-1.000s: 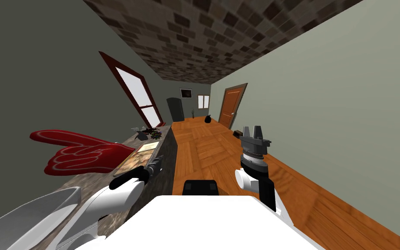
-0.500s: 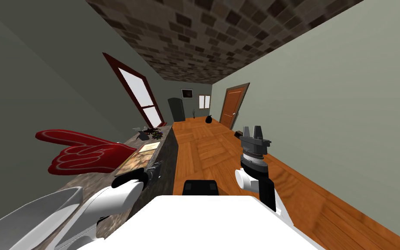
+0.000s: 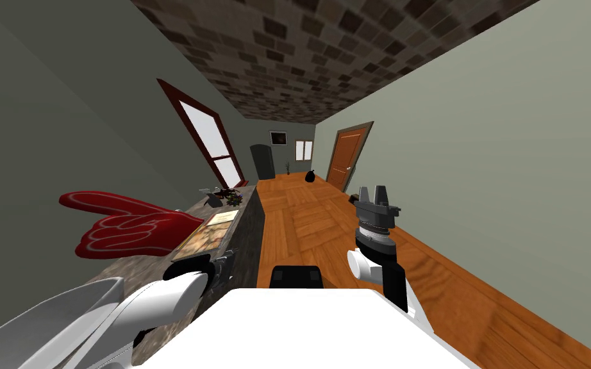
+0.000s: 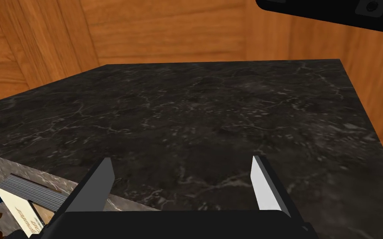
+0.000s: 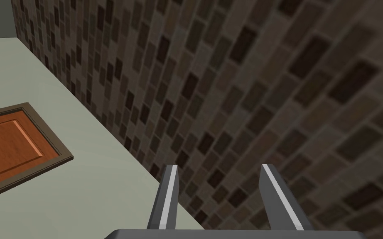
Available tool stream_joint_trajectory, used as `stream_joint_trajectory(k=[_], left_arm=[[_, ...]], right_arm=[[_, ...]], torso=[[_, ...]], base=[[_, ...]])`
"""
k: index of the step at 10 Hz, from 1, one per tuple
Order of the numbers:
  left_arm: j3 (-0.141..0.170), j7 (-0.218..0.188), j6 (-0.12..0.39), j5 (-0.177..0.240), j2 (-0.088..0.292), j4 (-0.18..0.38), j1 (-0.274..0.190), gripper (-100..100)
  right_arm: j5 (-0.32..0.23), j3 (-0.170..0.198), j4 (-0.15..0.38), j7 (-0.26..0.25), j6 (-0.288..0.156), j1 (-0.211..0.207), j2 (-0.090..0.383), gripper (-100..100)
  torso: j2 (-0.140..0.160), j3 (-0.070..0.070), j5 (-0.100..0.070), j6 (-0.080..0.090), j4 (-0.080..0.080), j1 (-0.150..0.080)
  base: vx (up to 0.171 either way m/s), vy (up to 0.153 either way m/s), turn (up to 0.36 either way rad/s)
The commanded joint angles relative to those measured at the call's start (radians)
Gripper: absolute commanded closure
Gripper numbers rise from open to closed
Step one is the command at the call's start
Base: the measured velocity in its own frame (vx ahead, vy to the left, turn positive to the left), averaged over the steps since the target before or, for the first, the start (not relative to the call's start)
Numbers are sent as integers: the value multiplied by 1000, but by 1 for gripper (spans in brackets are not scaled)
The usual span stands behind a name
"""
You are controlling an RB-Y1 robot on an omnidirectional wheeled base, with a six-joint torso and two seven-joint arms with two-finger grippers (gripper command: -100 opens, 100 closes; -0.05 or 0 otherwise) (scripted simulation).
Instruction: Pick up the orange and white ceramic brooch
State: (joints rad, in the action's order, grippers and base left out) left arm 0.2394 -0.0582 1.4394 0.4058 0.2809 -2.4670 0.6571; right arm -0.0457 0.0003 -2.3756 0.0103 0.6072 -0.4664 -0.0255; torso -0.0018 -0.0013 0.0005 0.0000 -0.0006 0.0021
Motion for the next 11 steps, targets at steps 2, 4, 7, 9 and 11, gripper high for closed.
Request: stream_joint_trajectory(k=[2, 4, 7, 9, 11], left_arm=[[8, 4, 74, 21, 1, 1, 4, -100], [13, 8, 123, 38, 1, -2, 13, -100], [19, 12, 201, 53, 0, -7, 22, -100], [24, 16, 249, 67, 0, -12, 30, -100], [29, 19, 292, 79, 1, -19, 36, -100]], right_arm=[[0, 0, 0, 0, 0, 0, 0, 0], [0, 0, 0, 0, 0, 0, 0, 0], [0, 0, 0, 0, 0, 0, 0, 0], [0, 0, 0, 0, 0, 0, 0, 0], [0, 0, 0, 0, 0, 0, 0, 0]], torso=[[1, 1, 0, 0, 0, -1], [1, 0, 0, 0, 0, 0], [-1, 0, 0, 0, 0, 1], [0, 0, 0, 0, 0, 1], [0, 0, 0, 0, 0, 1]], base=[[22, 21, 19], [36, 45, 45], [46, 44, 29], [35, 50, 28], [40, 42, 30]])
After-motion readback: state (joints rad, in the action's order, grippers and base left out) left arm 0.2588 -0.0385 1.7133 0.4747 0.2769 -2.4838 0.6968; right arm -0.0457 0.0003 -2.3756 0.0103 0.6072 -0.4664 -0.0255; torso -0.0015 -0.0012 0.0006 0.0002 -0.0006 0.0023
